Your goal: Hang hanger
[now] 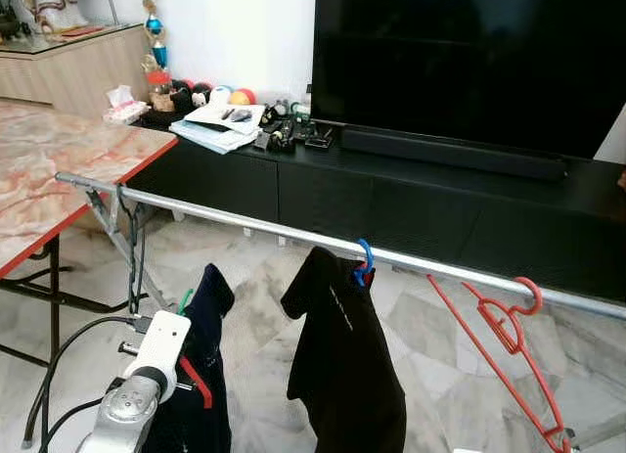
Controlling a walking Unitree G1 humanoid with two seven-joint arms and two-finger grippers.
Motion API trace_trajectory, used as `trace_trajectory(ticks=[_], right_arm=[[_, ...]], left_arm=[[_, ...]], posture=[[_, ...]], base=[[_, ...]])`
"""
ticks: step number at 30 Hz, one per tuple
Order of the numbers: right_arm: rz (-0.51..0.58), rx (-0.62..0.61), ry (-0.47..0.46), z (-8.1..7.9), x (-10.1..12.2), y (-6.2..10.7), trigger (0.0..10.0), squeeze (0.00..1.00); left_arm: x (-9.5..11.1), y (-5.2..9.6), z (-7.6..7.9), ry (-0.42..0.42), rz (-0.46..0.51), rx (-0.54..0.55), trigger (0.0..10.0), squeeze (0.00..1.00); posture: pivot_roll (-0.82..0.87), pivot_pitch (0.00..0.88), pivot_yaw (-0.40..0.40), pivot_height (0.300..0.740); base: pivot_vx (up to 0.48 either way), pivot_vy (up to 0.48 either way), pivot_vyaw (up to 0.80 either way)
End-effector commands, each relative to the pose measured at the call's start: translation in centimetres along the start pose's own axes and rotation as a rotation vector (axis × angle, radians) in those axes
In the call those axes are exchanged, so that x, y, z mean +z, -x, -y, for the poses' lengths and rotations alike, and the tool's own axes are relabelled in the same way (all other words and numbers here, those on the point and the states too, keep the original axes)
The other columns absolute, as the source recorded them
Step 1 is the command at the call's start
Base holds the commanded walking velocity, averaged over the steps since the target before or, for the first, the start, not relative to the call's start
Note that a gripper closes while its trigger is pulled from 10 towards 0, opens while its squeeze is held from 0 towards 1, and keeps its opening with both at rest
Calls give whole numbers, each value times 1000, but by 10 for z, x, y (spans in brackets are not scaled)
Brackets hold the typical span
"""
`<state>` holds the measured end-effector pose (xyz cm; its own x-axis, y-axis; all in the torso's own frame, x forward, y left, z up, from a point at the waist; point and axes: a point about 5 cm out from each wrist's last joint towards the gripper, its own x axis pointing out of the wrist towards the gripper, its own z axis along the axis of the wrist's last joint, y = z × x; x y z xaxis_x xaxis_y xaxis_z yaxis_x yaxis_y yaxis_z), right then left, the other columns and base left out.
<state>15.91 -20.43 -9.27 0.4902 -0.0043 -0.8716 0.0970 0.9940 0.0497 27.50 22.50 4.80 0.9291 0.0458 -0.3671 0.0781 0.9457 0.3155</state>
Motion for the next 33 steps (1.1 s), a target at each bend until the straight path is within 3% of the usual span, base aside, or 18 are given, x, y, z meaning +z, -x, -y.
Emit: trace_trajectory(ticks=[1, 14, 19, 21, 26, 33], right_arm=[[-1, -1, 0, 2, -1, 0, 10000, 0], [-5, 9, 8, -3, 0, -1, 10000, 0], [-6, 9, 9, -4, 0, -1, 10000, 0], [-5, 10, 8, -4, 0, -1, 10000, 0], [-5, 10, 10, -4, 0, -1, 10000, 0], [-4, 8, 11, -3, 1, -1, 10000, 0]], left_arm=[[6, -1, -5, 1, 24, 12, 10000, 0], [3, 2, -3, -40, 17, -32, 10000, 0], [8, 2, -1, -34, 51, -67, 10000, 0], [16, 3, 3, -17, 101, -129, 10000, 0], [26, 0, 3, -53, 143, -207, 10000, 0], [43, -16, -13, -160, 166, -221, 10000, 0]], posture=[[0, 23, -31, 740], [7, 32, -30, 740], [8, 32, -30, 740], [8, 32, -31, 740], [12, 34, -36, 740], [7, 35, -48, 740]], base=[[330, 0, 0], [95, 0, 0], [0, 0, 0], [0, 0, 0], [0, 0, 0], [0, 0, 0]])
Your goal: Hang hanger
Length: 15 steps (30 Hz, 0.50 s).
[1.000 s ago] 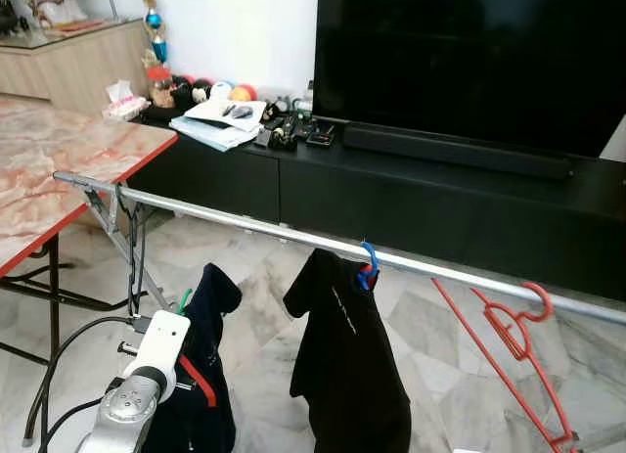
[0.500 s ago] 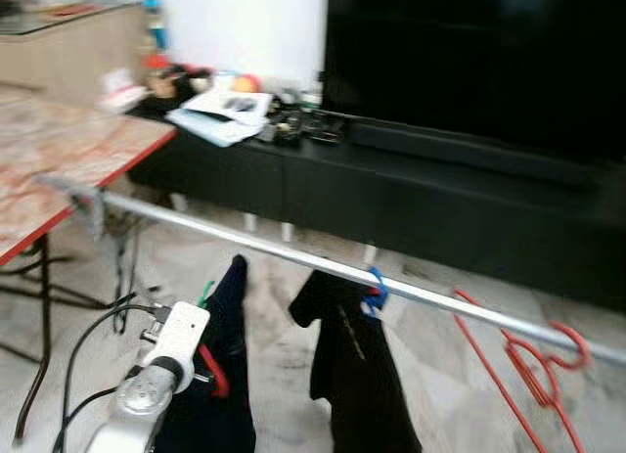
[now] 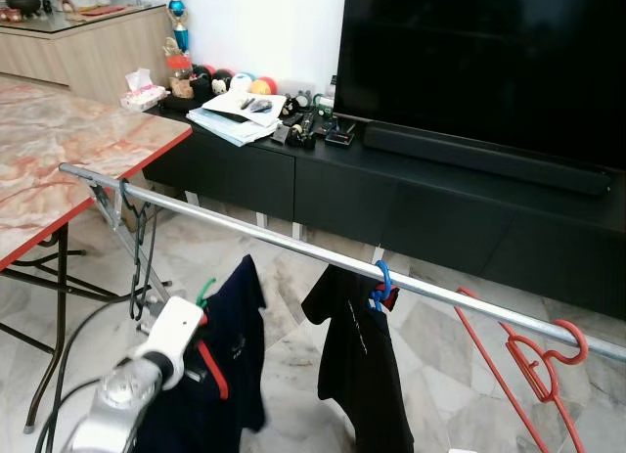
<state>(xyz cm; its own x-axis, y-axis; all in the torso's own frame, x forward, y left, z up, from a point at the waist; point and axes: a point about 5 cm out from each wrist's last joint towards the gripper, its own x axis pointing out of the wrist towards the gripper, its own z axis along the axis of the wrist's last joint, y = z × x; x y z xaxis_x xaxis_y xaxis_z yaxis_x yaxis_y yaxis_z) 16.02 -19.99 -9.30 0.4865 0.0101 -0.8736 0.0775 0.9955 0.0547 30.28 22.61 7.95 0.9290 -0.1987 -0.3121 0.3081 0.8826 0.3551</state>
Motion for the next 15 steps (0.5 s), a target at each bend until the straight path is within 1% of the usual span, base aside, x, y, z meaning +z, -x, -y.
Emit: trace_trajectory(ticks=[1, 4, 7, 8, 13, 14, 15], right_arm=[[1, -5, -2, 2, 1, 0, 10000, 0], [2, -7, 0, 2, 2, 0, 10000, 0], [3, -9, 1, 3, 3, 0, 10000, 0], [4, -11, 2, 3, 3, 0, 10000, 0], [8, -11, 4, 2, 5, 0, 10000, 0], [8, -11, 4, 2, 5, 0, 10000, 0], [9, -11, 6, 2, 6, 0, 10000, 0]], left_arm=[[7, -5, -4, -40, 20, -13, 10000, 0], [18, -14, -15, -53, 29, -10, 10000, 0], [27, -22, -18, -64, 43, -14, 10000, 0], [34, -28, -16, -65, 53, -23, 10000, 0], [51, -42, -4, -73, 79, -44, 10000, 0], [51, -42, -4, -73, 79, -44, 10000, 0], [58, -48, 1, -74, 91, -46, 10000, 0]], posture=[[7, 35, -48, 740], [1, 33, -53, 740], [-3, 32, -55, 740], [-6, 30, -58, 740], [-10, 24, -68, 740], [-10, 24, -68, 740], [-13, 20, -70, 740]], base=[[0, 0, 0], [0, 0, 0], [0, 0, 0], [0, 0, 0], [0, 0, 0], [0, 0, 0], [0, 0, 0]])
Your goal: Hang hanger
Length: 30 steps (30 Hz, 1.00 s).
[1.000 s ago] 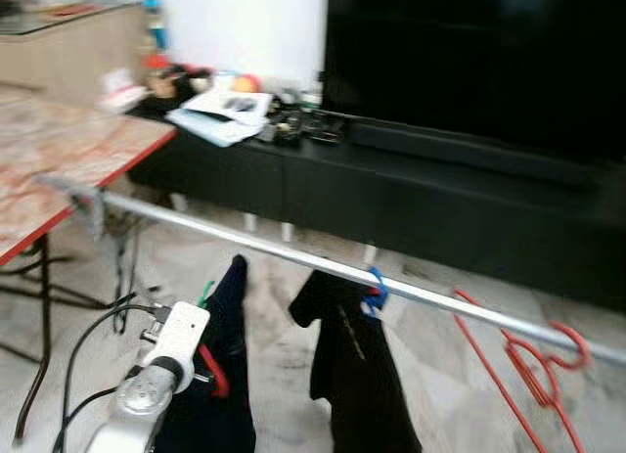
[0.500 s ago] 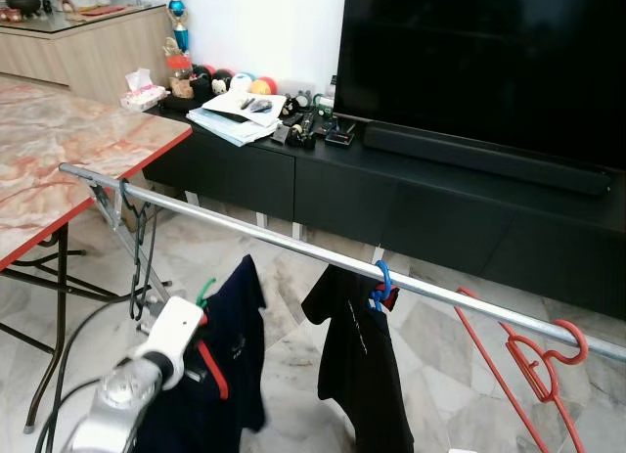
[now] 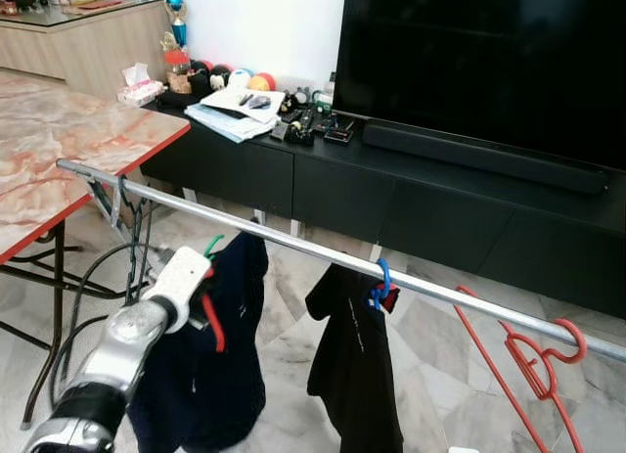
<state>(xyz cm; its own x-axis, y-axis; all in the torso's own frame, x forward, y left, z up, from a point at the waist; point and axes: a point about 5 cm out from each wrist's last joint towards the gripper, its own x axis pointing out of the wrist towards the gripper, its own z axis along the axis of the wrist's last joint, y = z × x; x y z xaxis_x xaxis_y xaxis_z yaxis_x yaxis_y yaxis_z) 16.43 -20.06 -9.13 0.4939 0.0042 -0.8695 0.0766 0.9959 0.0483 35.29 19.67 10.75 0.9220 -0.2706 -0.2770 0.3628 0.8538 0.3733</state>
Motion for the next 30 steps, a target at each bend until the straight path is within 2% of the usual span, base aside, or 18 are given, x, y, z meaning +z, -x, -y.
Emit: trace_trajectory(ticks=[1, 7, 18, 26, 30], right_arm=[[1, -6, 3, 1, 2, 0, 10000, 0], [4, -10, 1, 4, 1, 1, 10000, 0], [-5, -15, 2, 11, -2, 2, 10000, 0], [-5, -13, 3, 10, -2, 2, 10000, 0], [-6, -10, 3, 9, -2, 2, 10000, 0]], left_arm=[[15, -8, 2, -37, 39, 8, 10000, 0], [29, -19, -1, -38, 59, 27, 10000, 0], [34, -28, -9, -38, -3, 108, 10000, 0], [35, -32, -7, 3, -46, 130, 10000, 0], [34, -35, 2, -5, -73, 105, 10000, 0]], posture=[[-15, 19, -70, 740], [-23, 11, -68, 740], [-26, 14, -74, 740], [-30, 27, -79, 740], [-33, 30, -82, 740]], base=[[0, 0, 0], [0, 0, 0], [0, 0, 0], [0, 0, 0], [0, 0, 0]])
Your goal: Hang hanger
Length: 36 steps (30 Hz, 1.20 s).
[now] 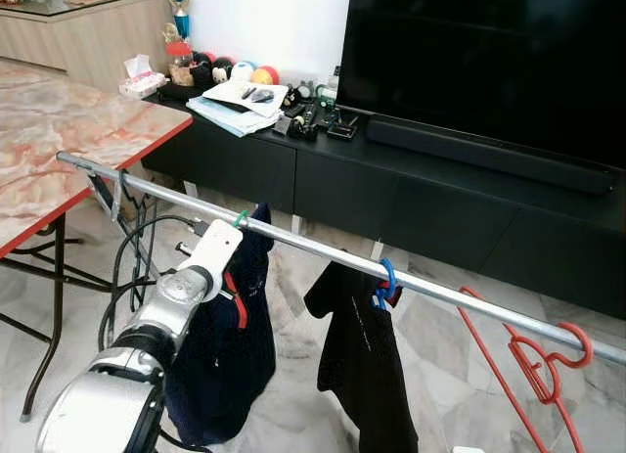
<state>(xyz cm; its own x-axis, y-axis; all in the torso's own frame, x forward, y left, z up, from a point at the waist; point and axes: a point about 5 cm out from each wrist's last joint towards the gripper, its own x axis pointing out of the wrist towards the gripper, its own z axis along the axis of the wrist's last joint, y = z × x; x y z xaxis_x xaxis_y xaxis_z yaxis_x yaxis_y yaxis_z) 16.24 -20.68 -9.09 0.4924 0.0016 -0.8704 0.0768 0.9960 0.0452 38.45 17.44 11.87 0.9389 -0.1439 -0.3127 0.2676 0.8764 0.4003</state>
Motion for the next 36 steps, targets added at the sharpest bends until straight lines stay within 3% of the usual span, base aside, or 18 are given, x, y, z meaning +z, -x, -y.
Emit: trace_trajectory(ticks=[1, 9, 11, 16, 30, 36], right_arm=[[-5, -7, 1, 3, -1, 1, 10000, 0], [-4, -2, 6, 2, 1, 0, 10000, 0], [-2, 1, 7, 1, 2, 0, 10000, 0], [-2, 3, 8, 1, 3, 0, 10000, 0], [0, 9, 13, -5, 7, -2, 10000, 0], [-1, 8, 15, -5, 6, -2, 10000, 0]], left_arm=[[10, -3, 0, -9, 12, 2, 10000, 0], [1, -4, 15, -17, -63, -65, 10000, 0], [-11, -3, 27, -32, -119, -117, 10000, 0], [-19, -1, 34, -15, -137, -128, 10000, 0], [-44, 7, 32, 15, -199, -135, 10000, 0], [-56, 14, 23, 15, -213, -117, 10000, 0]], posture=[[-33, 30, -82, 740], [-28, 32, -85, 740], [-28, 34, -85, 740], [-28, 37, -86, 740], [-20, 40, -90, 740], [-16, 42, -92, 740]], base=[[0, 0, 0], [0, 0, 0], [0, 0, 0], [0, 0, 0], [0, 0, 0], [0, 0, 0]])
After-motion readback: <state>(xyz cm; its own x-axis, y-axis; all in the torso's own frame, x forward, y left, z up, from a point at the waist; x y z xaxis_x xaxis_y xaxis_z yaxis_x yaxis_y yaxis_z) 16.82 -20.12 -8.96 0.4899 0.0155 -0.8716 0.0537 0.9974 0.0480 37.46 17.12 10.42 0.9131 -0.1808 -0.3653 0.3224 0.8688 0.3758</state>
